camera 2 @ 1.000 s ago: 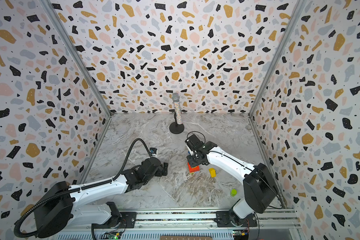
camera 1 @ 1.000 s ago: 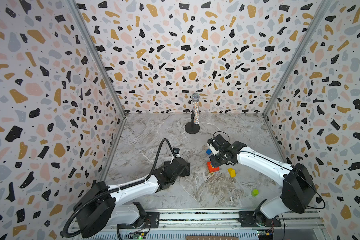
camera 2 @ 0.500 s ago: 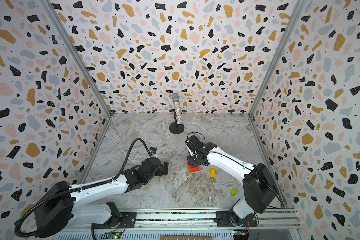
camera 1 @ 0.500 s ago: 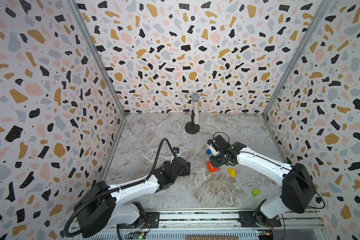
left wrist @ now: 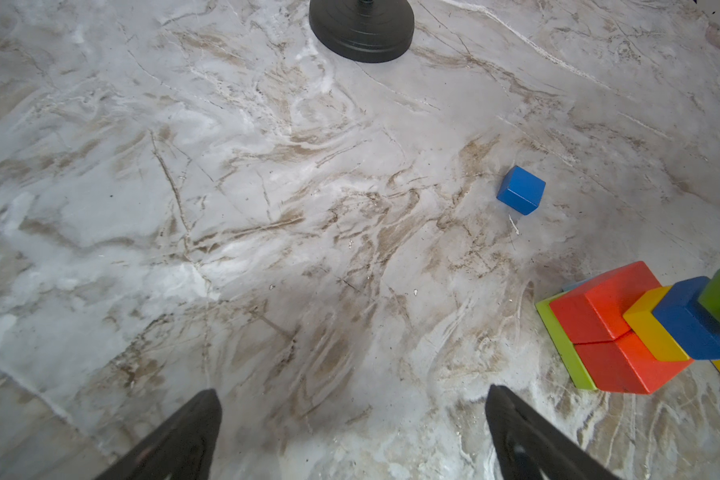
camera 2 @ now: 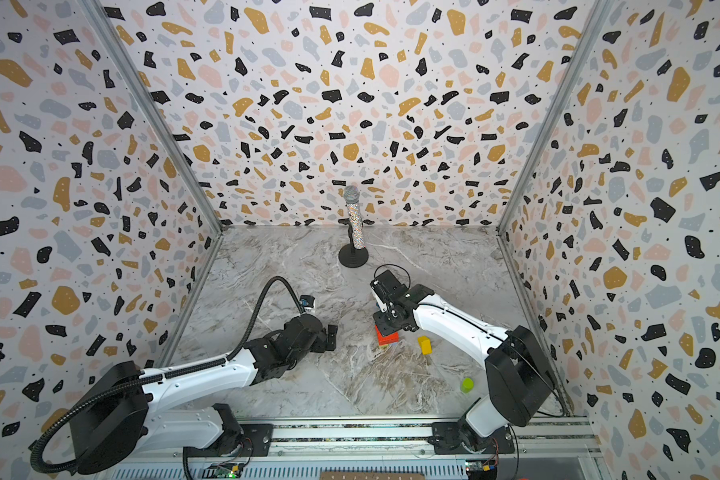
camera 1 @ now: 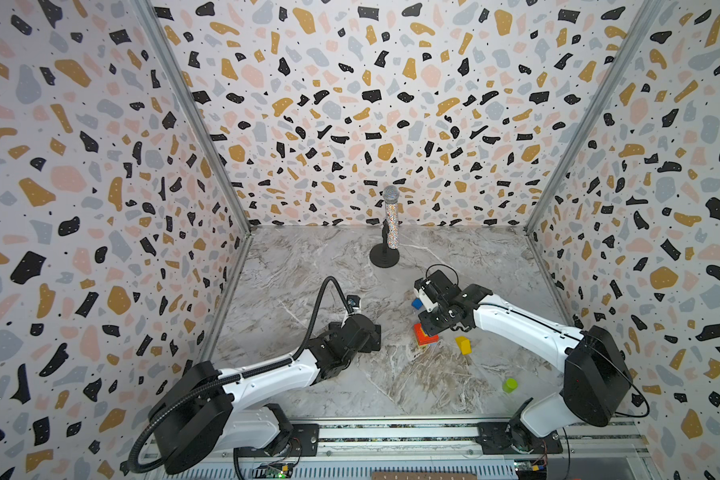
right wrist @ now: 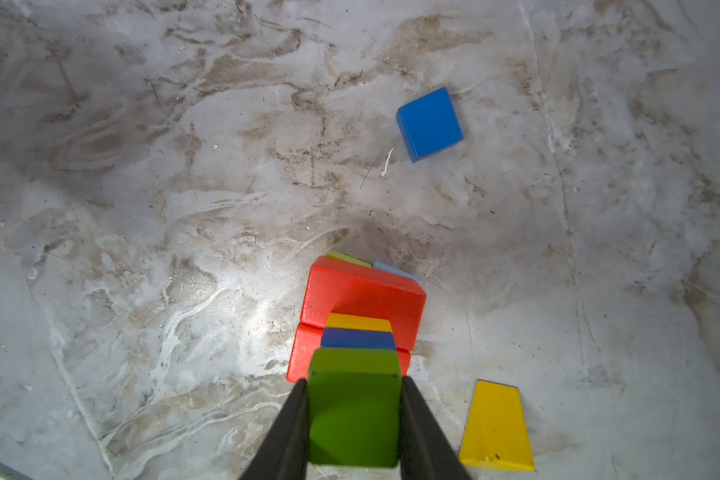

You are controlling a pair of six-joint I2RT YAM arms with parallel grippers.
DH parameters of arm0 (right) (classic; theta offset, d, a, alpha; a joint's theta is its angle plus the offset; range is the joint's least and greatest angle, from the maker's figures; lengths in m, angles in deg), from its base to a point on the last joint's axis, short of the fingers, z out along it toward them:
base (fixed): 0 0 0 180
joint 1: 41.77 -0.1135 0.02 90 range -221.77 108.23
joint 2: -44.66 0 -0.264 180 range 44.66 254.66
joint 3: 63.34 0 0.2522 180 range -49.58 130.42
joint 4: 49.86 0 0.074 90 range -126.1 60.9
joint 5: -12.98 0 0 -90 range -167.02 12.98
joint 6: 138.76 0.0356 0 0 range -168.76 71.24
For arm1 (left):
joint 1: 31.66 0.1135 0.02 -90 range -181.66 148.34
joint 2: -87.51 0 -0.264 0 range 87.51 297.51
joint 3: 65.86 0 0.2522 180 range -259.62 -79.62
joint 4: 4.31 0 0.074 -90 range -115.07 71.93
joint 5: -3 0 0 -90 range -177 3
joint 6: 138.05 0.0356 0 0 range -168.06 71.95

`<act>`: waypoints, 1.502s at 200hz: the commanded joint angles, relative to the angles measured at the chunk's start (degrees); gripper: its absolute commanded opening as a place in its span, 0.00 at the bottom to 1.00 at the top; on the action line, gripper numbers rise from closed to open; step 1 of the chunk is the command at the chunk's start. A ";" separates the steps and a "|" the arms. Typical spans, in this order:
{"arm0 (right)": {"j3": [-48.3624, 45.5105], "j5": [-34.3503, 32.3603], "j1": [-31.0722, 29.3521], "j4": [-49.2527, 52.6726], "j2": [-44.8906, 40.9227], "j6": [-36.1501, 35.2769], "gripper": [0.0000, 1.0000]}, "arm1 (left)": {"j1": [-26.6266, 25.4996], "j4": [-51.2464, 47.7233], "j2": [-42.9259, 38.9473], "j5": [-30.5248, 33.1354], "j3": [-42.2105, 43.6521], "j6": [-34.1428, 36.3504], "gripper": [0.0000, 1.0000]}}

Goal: Build the wood block tower
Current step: 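Lower the green cube onto the blue block with the right gripper, then open the right gripper and move it over the loose blue cube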

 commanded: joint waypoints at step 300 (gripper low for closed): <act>12.78 -2.37 -0.34 5.35 5.18 -1.47 0.51 | -0.17 -3.17 -6.88 1.69 -0.58 1.05 1.00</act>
